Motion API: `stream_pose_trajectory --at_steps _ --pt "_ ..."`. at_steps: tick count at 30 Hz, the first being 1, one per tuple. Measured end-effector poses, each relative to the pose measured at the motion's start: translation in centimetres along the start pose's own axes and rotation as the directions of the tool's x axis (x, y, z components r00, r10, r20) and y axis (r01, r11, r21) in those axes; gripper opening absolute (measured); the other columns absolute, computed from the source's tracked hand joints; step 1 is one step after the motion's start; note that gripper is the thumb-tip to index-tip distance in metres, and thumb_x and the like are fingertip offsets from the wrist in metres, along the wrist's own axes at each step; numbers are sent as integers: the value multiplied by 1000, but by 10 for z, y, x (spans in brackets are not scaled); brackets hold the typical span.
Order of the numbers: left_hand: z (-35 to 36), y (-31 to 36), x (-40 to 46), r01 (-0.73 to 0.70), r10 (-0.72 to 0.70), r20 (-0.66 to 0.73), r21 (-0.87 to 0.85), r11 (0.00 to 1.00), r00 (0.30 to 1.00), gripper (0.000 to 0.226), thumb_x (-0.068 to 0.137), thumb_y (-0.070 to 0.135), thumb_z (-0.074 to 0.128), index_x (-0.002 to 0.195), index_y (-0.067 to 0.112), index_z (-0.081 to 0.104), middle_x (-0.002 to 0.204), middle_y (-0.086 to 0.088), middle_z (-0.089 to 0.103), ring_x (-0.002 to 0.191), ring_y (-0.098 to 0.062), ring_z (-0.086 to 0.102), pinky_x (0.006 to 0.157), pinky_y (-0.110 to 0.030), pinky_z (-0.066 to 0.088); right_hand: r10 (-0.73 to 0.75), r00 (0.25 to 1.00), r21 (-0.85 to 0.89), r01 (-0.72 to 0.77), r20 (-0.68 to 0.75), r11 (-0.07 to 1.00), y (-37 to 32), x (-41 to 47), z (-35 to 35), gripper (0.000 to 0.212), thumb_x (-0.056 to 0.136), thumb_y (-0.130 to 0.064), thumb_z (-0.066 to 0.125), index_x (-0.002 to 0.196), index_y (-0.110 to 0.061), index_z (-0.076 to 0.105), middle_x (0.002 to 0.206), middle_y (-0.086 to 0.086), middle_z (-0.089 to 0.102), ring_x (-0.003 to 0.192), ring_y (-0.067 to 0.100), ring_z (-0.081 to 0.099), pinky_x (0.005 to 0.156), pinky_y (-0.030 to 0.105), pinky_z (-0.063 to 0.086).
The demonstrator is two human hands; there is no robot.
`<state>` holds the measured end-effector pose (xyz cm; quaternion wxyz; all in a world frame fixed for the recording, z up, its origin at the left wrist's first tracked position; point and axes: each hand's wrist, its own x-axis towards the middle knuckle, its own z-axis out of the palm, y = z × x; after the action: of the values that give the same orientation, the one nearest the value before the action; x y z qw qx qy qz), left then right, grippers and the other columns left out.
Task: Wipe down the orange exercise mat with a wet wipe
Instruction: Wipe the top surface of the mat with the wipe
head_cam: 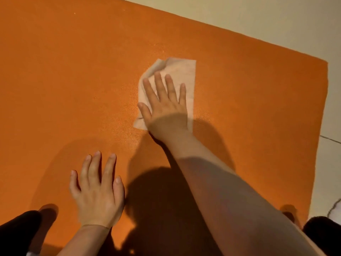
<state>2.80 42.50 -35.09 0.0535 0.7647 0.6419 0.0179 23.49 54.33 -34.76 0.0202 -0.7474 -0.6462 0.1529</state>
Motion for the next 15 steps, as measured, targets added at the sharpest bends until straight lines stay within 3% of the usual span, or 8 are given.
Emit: stream_pose_trajectory --at_steps 2,5,9,13,15 --pt "1 -1 0 -5 5 -7 -1 1000 1000 54 92 32 32 141 13 48 148 -19 40 141 -36 31 112 -58 17 3 1000 17 -3 -1 1000 12 -14 2 62 102 -55 21 157 -33 4 165 -2 -5 151 18 -11 119 45 -14" --pt "4 -6 0 -25 25 -12 -4 1000 1000 54 93 33 31 142 14 45 149 -20 39 141 -37 30 112 -56 15 253 967 4 -253 -39 967 77 -23 -6 64 101 -59 18 157 -32 5 165 0 -6 151 20 -8 118 44 -14" --pt "4 -6 -1 -31 30 -29 -9 999 999 54 92 31 34 141 14 47 148 -21 41 140 -38 31 113 -56 15 592 799 48 -591 -104 805 153 -57 -22 65 102 -55 18 158 -23 9 165 7 0 151 27 -2 120 54 -2" --pt "5 -6 -2 -15 14 -36 -31 999 999 54 93 31 34 141 14 49 149 -19 41 141 -35 30 113 -57 15 662 739 141 -647 -126 749 128 -62 -9 65 102 -53 17 158 -21 7 165 6 -3 151 27 -6 119 56 -6" --pt "6 -7 -1 -23 21 -41 -39 999 999 54 94 32 32 142 14 50 149 -18 41 142 -34 29 113 -57 15 574 809 109 -564 -127 819 87 -54 4 65 101 -53 19 158 -23 8 165 5 -1 151 27 -4 119 56 -6"
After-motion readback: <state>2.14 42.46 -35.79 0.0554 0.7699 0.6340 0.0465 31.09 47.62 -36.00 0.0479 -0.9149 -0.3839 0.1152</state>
